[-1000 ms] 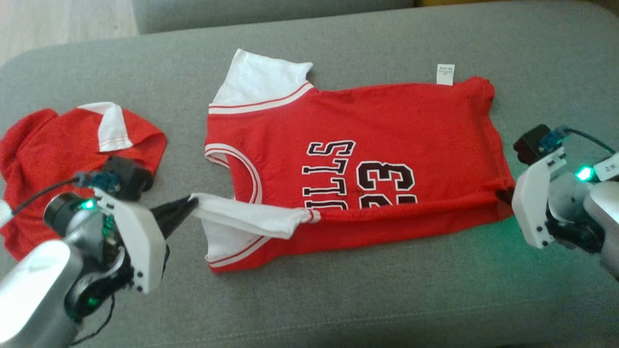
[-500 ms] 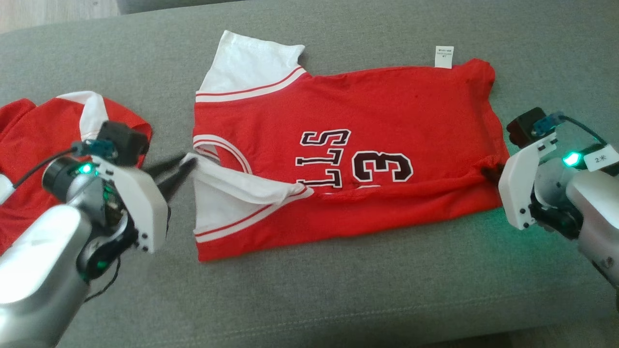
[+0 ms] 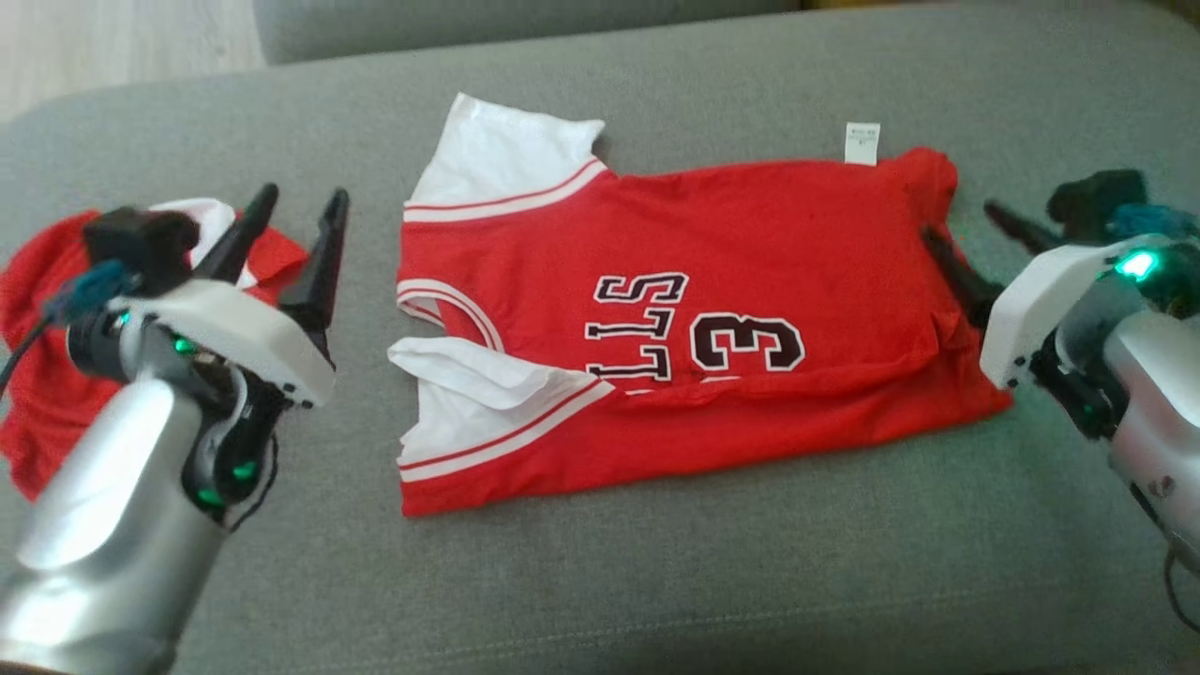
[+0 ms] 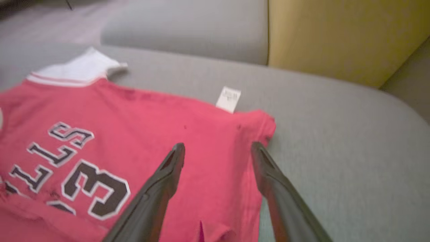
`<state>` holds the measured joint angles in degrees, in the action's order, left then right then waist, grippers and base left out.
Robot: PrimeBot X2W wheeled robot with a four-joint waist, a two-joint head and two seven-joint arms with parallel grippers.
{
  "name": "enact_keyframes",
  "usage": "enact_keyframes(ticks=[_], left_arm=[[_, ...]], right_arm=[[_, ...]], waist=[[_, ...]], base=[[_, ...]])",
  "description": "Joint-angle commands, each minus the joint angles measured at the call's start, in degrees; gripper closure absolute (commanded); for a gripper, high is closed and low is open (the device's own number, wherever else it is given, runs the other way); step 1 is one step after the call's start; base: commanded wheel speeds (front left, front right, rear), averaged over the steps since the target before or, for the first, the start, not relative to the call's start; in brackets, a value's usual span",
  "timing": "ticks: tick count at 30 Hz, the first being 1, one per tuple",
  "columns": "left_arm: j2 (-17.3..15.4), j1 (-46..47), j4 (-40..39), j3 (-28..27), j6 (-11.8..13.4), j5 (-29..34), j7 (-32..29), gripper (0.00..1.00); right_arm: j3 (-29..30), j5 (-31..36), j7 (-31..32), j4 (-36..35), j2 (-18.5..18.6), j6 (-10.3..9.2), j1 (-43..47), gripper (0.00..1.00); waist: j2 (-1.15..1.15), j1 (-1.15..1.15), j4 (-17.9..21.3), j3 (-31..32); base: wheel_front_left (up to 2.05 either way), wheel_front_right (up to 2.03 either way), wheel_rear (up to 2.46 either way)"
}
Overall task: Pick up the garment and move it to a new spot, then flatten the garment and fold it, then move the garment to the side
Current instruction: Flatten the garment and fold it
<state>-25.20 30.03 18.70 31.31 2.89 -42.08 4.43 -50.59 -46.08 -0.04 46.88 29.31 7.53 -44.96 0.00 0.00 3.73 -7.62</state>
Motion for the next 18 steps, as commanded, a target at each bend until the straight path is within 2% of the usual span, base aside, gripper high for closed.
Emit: enact_keyframes(ticks=[1,6,11,15,18], left_arm=[[-1.2,0.9,-1.5,-3.7,0.9,-0.6,2.1,0.00],[2.1,-4.7,-3.5,-7.1,4.2,-2.1,8.6,0.00],[5.9,-12.8,-7.7,-10.0,7.0,-1.6,10.4,0.00],[9.4,-18.6,-11.2,-12.3,7.9,2.3,10.5,0.00],[12.4,-21.8,-11.9,-13.9,7.4,5.1,10.5,0.00]], right_arm=[[1.1,0.9,-2.6,-0.6,0.3,-0.04,1.1,0.00],[7.6,3.7,-12.5,0.6,-2.4,-0.04,4.6,0.00],[16.3,8.5,-14.8,-0.8,-5.6,-0.04,10.0,0.00],[27.3,15.8,-14.9,-7.5,-8.7,-0.04,16.8,0.00],[34.3,21.7,-14.9,-13.5,-12.3,-0.04,23.3,0.00]], waist=[[0.00,0.00,-0.6,1.2],[0.00,0.00,-1.1,4.4],[0.00,0.00,-1.5,6.8],[0.00,0.00,-1.8,8.0],[0.00,0.00,-1.9,8.5]], base=[[0.00,0.00,0.00],[0.00,0.00,0.00],[0.00,0.00,0.00],[0.00,0.00,0.00],[0.00,0.00,0.00]])
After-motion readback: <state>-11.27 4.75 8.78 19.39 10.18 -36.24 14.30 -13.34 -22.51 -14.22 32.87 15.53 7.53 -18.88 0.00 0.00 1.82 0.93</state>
